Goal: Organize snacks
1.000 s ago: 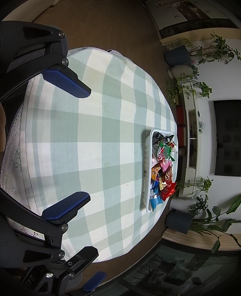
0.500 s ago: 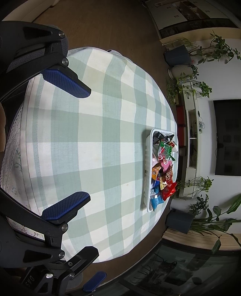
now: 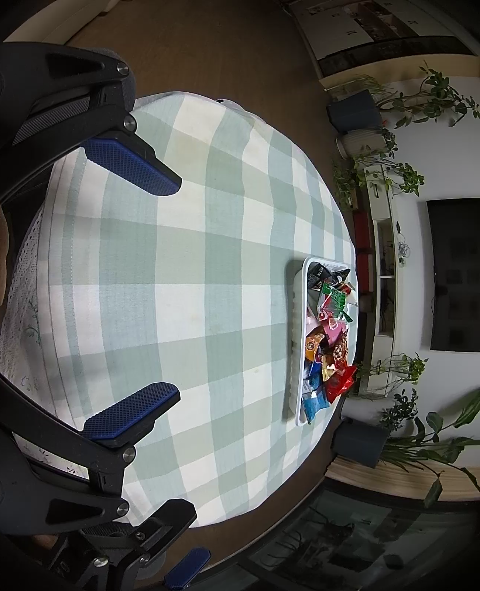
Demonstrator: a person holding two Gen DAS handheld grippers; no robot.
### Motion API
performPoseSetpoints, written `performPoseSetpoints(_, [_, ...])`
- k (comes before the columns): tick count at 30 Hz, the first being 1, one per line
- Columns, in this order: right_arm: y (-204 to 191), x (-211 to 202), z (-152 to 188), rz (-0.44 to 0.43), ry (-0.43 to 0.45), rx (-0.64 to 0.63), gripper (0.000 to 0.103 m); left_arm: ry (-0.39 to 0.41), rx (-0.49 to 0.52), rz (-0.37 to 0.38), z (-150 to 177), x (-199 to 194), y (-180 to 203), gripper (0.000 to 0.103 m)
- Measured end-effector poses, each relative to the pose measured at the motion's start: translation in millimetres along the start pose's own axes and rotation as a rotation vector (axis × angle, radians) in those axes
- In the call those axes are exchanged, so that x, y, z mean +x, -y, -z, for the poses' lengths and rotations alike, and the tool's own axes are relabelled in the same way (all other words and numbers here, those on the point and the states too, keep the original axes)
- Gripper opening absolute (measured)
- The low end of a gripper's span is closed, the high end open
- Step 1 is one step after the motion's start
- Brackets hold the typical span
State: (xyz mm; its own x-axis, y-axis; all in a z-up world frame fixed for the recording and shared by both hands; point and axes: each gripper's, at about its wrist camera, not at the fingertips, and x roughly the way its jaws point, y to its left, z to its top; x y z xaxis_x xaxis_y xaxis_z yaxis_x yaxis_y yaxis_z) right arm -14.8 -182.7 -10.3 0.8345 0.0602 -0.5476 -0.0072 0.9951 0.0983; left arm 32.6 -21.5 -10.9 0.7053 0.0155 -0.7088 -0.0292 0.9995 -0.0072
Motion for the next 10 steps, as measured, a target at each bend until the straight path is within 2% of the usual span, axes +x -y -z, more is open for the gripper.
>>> performPoseSetpoints(5, [4.9, -1.4, 0.2, 0.0, -0.017, 0.001, 0.103, 0.024, 0.007, 0.006, 4.1, -1.1, -2.7, 0.103])
performPoseSetpoints(10, [9.9, -2.3, -1.0, 0.001, -0.031, 0.005, 0.103, 0.046, 0.018, -0.019, 0.4, -0.3, -4.1, 0.103])
